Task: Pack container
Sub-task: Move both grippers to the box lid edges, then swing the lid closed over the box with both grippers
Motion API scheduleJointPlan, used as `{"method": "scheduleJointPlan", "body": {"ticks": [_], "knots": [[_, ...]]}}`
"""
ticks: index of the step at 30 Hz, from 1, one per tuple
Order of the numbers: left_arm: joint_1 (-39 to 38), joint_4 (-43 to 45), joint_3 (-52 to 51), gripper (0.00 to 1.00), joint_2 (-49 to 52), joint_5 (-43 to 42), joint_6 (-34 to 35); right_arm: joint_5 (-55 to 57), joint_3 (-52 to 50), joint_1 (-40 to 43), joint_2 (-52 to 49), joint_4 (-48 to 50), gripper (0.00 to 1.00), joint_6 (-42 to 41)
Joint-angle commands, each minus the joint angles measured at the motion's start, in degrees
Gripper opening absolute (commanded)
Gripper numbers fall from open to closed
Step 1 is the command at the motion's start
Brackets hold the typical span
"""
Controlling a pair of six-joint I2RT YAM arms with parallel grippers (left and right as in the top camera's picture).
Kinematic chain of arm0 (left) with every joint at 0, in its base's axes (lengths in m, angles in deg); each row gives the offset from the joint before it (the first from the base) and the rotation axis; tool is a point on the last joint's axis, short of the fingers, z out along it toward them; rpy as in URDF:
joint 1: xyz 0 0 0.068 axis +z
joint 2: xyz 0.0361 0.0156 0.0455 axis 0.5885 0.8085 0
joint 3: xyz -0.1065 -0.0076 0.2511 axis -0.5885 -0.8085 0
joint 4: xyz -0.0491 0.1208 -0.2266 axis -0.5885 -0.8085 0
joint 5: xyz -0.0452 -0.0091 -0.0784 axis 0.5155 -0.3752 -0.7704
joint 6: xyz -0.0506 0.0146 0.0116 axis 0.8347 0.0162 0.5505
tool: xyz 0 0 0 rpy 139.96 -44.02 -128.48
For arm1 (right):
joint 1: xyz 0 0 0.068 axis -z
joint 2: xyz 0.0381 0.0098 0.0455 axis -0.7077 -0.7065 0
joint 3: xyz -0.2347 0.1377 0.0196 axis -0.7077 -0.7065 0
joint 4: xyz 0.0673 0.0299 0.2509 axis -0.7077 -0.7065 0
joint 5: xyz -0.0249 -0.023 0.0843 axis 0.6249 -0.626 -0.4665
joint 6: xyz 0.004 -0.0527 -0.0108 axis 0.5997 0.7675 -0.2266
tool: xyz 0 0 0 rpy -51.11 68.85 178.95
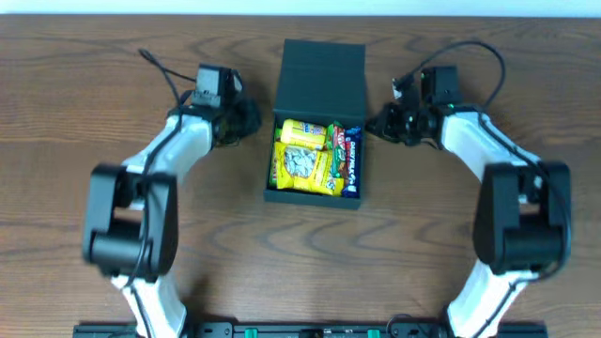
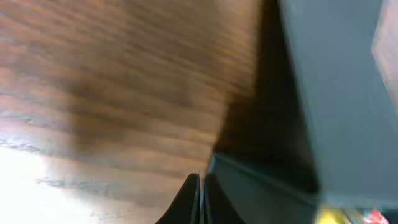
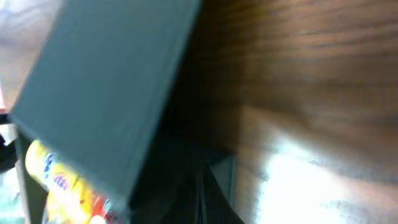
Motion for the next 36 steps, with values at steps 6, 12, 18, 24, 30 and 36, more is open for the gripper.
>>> {"method": "scheduleJointPlan", "body": {"ticks": [6, 12, 18, 24, 30, 36], "knots": [[0.8, -10.4, 24.9, 0.05, 17.7, -8.3, -2.5, 0.1, 5.1, 0.2, -4.5, 4.3, 0.01, -5.6], [0.3, -9.3, 27.9, 0.06, 20.7, -11.3, -2.5, -1.9, 5.1, 0.1, -7.4, 10.2, 0.01, -10.6], [0.2, -7.1, 27.9, 0.06, 20.7, -18.9, -6.7, -13.3, 5.1, -0.2, -7.4, 20.0, 0.01, -9.0], [0.8, -9.4, 27.9, 0.06, 19.5, -21.8, -12.2, -23.7, 5.1, -0.1, -7.4, 24.9, 0.01, -5.7], [0.9, -12.4, 27.9, 0.06, 10.9, -20.4, -18.8, -29.7, 5.1, -0.1, -5.6, 28.3, 0.01, -4.2], [0.9, -16.7, 27.9, 0.06, 2.3, -19.1, -23.6, -29.7, 5.1, -0.1, 1.9, 28.2, 0.01, -2.7]]}}
